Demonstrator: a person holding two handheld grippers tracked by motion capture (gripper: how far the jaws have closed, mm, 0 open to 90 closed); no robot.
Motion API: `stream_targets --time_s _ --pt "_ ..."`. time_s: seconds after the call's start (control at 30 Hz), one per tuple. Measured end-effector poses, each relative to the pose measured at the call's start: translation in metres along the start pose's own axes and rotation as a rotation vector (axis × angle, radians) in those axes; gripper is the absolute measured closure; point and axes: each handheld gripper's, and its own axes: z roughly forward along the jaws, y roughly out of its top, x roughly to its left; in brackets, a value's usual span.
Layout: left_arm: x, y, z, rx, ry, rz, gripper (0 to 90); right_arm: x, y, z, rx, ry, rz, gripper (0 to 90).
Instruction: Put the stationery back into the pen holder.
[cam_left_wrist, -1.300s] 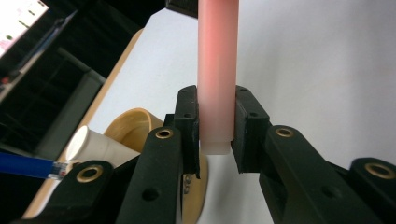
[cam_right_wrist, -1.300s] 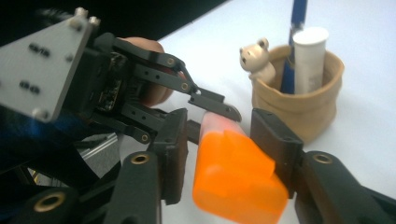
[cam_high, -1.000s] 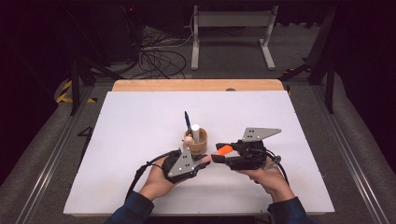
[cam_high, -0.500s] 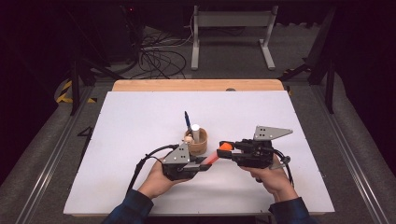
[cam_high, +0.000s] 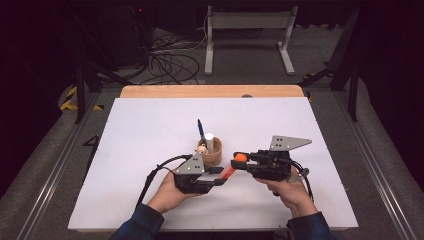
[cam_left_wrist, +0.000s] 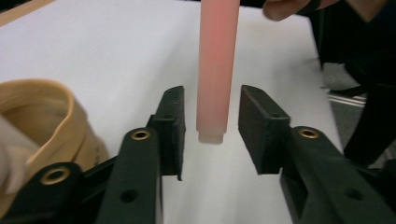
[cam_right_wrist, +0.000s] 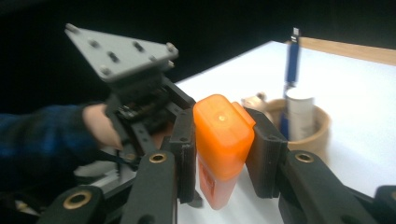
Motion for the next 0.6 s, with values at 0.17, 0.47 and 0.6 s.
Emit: stream_targets --time_s 0.17,0.47,0.6 --pt "-0.002 0.002 -0.005 0.016 0.061 0.016 43.2 0.000 -0.001 0.002 0.029 -0.085 -0.039 67.8" --pt "-0.001 0.005 -0.018 -0.034 0.125 0.009 27.9 0.003 0.002 -0.002 0.013 -0.150 -0.068 67.8" --pt "0.000 0.006 -0.022 -0.047 0.140 0.008 23.7 0.004 0.004 -0.004 0.011 -0.176 -0.080 67.8"
